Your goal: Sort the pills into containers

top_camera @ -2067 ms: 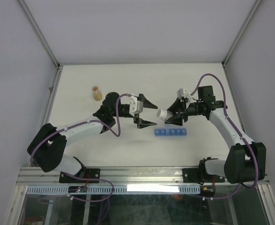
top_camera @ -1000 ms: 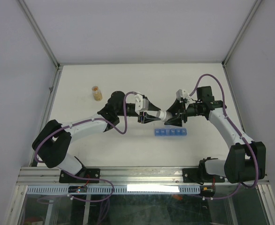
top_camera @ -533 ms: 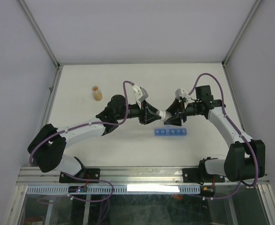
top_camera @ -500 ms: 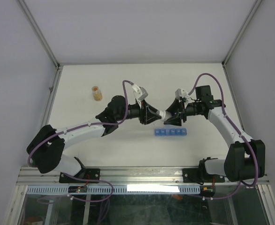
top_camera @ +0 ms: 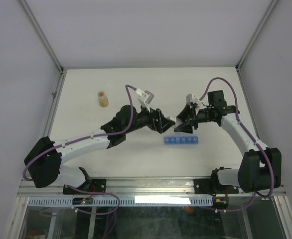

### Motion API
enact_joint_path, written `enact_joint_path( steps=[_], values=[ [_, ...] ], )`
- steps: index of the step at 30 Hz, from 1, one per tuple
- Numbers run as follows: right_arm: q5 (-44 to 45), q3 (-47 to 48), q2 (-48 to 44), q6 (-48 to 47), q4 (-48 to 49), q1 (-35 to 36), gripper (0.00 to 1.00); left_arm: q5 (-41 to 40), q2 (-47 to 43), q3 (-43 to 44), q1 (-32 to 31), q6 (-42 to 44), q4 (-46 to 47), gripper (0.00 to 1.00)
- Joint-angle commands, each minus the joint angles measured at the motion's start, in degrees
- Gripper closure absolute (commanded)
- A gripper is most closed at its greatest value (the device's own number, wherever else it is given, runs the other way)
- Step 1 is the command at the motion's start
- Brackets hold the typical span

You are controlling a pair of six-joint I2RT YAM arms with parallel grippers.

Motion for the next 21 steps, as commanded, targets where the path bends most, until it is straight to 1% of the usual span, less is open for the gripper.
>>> enact_joint_path(
  steps=[1,3,5,6,10,12,14,16,19,21],
  values=[
    [-1.6,2.4,-0.6,0.3,1.3,-0.1,1.00,-2.3,-6.2,-1.7,-0.2,8.3,8.2,0.01],
    [-1.7,2.5,-0.7,0.1,1.1,-0.1,1.00,-2.4,-7.9,-3.8,0.3,12.4,11.1,0.01],
    [-1.9,2.5,-0.7,-0.2,0.9,-0.1,1.00,2.2,-9.5,-6.6,1.9,17.1,15.6,0.01],
    [-2.0,2.5,-0.7,-0.4,0.8,-0.1,1.00,6.6,-9.9,-7.9,3.0,19.6,18.5,0.01],
    [-2.4,2.6,-0.4,-1.3,-0.2,0.0,1.00,30.4,-8.4,-11.3,8.8,25.9,30.3,0.01],
    [-2.6,2.6,-0.4,-2.4,-0.9,0.0,1.00,39.9,-5.5,-11.1,10.9,28.3,33.1,0.01],
    [-2.8,2.7,-0.4,-3.2,-1.5,0.0,1.00,45.4,-2.3,-9.2,12.4,30.3,32.9,0.02],
    [-2.9,2.7,-0.4,-3.7,-1.8,0.0,1.00,48.3,0.6,-7.1,13.1,32.5,32.9,0.03],
    [-2.8,2.8,-0.2,-4.0,-2.1,0.0,1.00,48.7,4.7,-5.4,13.3,34.6,33.9,0.04],
    [-2.9,2.7,-0.1,-4.1,-2.2,0.1,1.00,48.8,6.8,-3.9,13.3,34.8,33.9,0.09]
  ],
)
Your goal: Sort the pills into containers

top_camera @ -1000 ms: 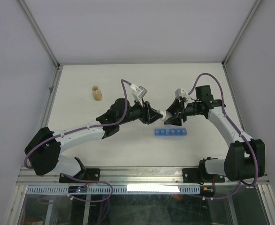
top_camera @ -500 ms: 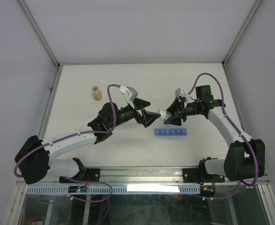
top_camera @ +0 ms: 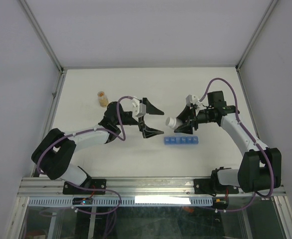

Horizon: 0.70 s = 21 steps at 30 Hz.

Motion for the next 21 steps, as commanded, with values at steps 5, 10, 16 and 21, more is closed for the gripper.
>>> enact_joint_path(
  steps=[5,10,16,21],
  values=[
    [-2.8,2.8,-0.1,-2.1,-0.7,0.4,1.00,6.6,6.4,7.0,0.3,4.0,5.4,0.26],
    [-2.6,2.9,0.3,-2.3,-0.9,0.7,1.00,6.7,7.6,7.1,-0.1,2.8,7.5,0.31],
    [-2.4,3.2,0.5,-2.6,-1.3,1.1,1.00,6.7,9.1,8.0,-1.5,3.0,6.5,0.38],
    [-2.3,3.1,0.4,-2.7,-1.3,1.1,1.00,6.7,9.5,8.7,-2.0,4.1,4.5,0.43]
  ],
)
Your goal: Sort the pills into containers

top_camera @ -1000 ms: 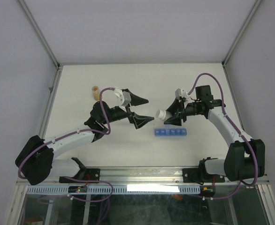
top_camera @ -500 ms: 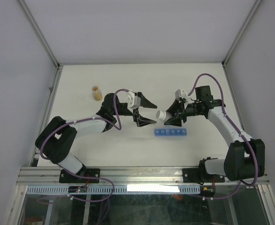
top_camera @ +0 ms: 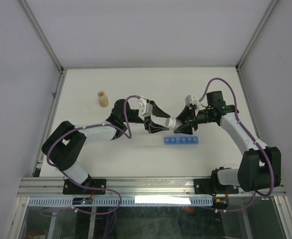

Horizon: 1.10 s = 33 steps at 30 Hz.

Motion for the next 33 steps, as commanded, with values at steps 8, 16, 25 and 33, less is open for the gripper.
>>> enact_joint_path(
  steps=[8,16,25,33],
  values=[
    [-2.1,2.7,-0.1,-1.4,0.2,0.5,1.00,2.6,-0.1,3.2,-1.4,2.3,-1.1,0.58],
    [-1.7,2.9,-0.1,-1.4,0.0,0.4,1.00,-0.1,-2.0,4.1,-2.1,0.6,-7.4,1.00],
    [-0.1,3.4,0.5,0.4,1.0,0.3,1.00,-29.3,-9.9,3.6,-7.8,-26.5,-17.5,1.00],
    [-0.4,3.6,0.6,1.0,0.9,0.2,1.00,-44.3,-12.8,7.5,-12.6,-38.5,-27.7,1.00]
  ],
)
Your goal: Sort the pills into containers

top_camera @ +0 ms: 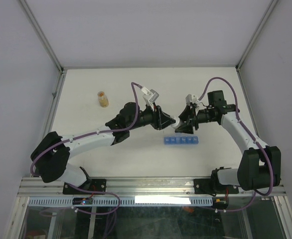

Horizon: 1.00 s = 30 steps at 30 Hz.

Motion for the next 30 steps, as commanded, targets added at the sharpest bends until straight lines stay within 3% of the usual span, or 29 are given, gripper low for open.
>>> enact_joint_path(
  steps=[1,3,6,9,18,23,30],
  values=[
    [-2.3,3.0,0.2,0.2,2.1,1.0,1.00,-6.0,-3.4,3.7,-2.2,-8.7,-0.7,1.00],
    [-2.3,3.0,0.2,0.2,2.0,0.9,1.00,-6.5,-3.1,3.9,-2.2,-7.9,-1.1,0.98],
    [-2.4,3.0,0.2,0.2,2.1,0.6,1.00,-7.2,-2.9,4.4,-2.2,-6.6,-2.3,0.88],
    [-2.5,3.0,0.3,0.2,2.1,0.5,1.00,-8.2,-3.7,4.0,-2.2,-5.2,-2.2,0.71],
    [-2.9,3.0,0.3,0.2,1.9,0.5,1.00,-8.8,-8.9,-0.2,-2.2,0.8,4.6,0.02],
    [-2.9,2.9,0.4,-0.2,1.6,0.5,1.00,-6.8,-11.7,-2.9,-2.1,11.0,6.6,0.01],
    [-3.8,3.2,0.6,-2.2,-0.1,0.5,1.00,16.3,-12.9,-8.7,-1.2,45.9,6.4,0.01]
  ],
)
